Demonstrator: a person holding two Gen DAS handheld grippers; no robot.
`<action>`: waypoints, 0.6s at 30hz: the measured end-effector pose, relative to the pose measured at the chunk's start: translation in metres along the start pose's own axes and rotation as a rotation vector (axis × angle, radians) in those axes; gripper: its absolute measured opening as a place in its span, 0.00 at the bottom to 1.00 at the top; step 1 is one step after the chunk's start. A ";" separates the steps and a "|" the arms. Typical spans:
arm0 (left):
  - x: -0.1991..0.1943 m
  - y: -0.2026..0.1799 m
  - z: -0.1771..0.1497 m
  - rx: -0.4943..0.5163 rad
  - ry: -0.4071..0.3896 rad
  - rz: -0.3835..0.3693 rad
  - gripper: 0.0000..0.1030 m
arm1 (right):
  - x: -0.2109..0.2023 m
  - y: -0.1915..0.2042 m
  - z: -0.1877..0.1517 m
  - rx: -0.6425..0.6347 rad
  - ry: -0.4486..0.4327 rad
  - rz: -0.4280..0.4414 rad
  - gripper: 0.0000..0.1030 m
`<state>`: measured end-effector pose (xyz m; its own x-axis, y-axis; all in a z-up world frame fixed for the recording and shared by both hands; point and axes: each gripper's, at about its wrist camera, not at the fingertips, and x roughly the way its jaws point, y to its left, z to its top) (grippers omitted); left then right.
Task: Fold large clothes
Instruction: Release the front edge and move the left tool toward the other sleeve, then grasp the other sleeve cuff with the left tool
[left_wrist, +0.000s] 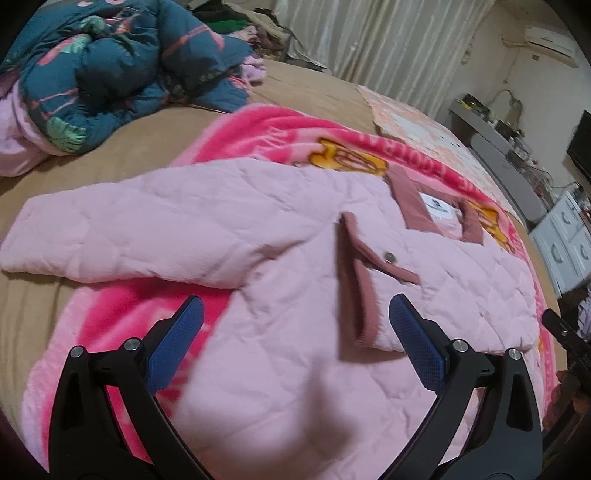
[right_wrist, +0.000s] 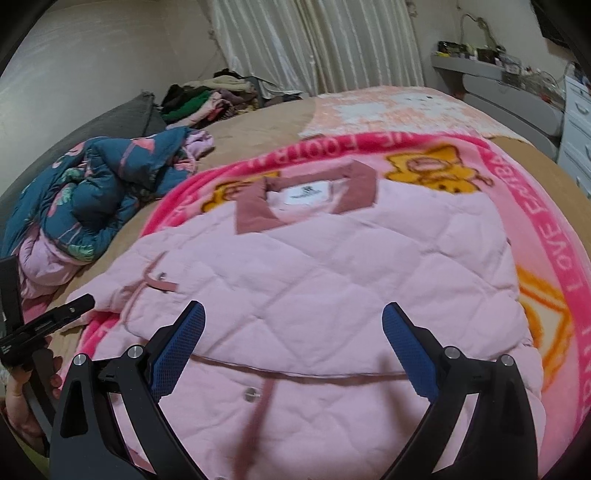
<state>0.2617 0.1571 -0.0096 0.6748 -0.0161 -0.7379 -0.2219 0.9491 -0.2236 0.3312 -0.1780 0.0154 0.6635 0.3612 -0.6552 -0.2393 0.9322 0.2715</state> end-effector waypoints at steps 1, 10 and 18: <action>-0.003 0.004 0.001 -0.004 -0.007 0.009 0.91 | -0.001 0.006 0.002 -0.010 -0.003 0.007 0.94; -0.017 0.027 0.011 -0.030 -0.037 0.045 0.91 | 0.006 0.065 0.010 -0.089 -0.004 0.076 0.96; -0.024 0.060 0.020 -0.106 -0.048 0.068 0.91 | 0.016 0.117 0.010 -0.166 0.013 0.131 0.96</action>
<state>0.2459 0.2208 0.0072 0.6880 0.0650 -0.7228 -0.3396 0.9090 -0.2416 0.3211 -0.0633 0.0434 0.6102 0.4793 -0.6308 -0.4372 0.8677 0.2363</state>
